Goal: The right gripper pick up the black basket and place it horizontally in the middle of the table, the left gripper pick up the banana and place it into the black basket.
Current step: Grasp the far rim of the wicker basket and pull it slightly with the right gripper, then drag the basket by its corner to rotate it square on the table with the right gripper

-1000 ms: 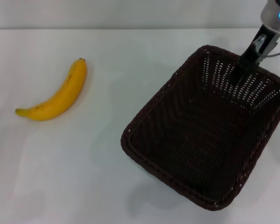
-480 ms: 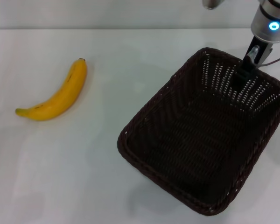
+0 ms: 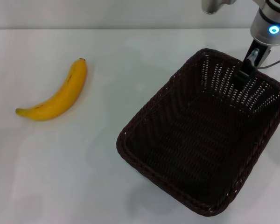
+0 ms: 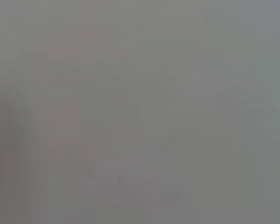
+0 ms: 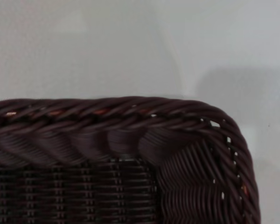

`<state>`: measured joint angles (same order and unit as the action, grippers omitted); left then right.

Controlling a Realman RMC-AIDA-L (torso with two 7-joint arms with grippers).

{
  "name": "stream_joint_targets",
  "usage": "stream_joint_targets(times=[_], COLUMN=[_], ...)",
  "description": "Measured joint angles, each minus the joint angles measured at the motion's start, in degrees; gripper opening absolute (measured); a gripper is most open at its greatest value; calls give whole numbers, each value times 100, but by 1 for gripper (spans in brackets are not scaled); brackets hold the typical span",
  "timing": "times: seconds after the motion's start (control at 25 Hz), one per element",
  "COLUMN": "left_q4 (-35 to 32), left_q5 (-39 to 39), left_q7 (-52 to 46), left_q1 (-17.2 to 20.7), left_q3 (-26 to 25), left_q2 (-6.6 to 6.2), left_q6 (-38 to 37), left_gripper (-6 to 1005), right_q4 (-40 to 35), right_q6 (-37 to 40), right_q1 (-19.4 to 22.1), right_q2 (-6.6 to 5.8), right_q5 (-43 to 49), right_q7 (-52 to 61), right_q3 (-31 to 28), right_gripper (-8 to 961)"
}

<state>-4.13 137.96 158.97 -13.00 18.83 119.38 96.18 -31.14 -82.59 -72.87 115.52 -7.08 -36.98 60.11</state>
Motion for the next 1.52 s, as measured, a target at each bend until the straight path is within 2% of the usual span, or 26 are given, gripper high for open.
stream_joint_targets(times=[0.08,0.28,0.4,0.52,0.72,0.88,1.0,1.08,1.36,1.52], left_q4=[0,-51,-187,-452,-606,-705,-790,-823,-833,-836], left_q5=[2,4,43,413,1463,1638,1794,1804,1766,1766], left_q7=[42,132,146,124,52,-281,-389,-393,-392,-376], left_q1=[-6,-39,-58,-102,-291,-324,-388,-443,-652,-733], left_q3=[-2,-3,-12,-20,-20,-20,-20,-19,13,13], left_q2=[-5,-7,-25,-41,-77,-288,-371,-397,-476,-484], left_q6=[-5,74,168,181,155,-145,-364,-452,-717,-827], left_gripper=[879,877,876,874,872,870,869,868,865,863], right_q4=[-18,-67,-133,-401,-1253,-1686,-1986,-2155,-2428,-2434], right_q6=[-51,-191,-245,-492,-963,-1103,-1173,-1245,-1492,-1452], right_q1=[8,29,35,89,472,949,1247,1388,1816,1886], right_q2=[-11,-61,-86,-99,-28,-52,-107,-120,-26,-18], right_q5=[25,50,53,43,-223,-946,-1238,-1337,-1483,-1499], right_q7=[-111,-161,283,1250,2787,3562,3971,4123,4425,4425], right_q3=[0,-30,-69,-183,-620,-669,-672,-699,-717,-396], right_gripper=[233,226,224,223,210,190,189,184,160,150])
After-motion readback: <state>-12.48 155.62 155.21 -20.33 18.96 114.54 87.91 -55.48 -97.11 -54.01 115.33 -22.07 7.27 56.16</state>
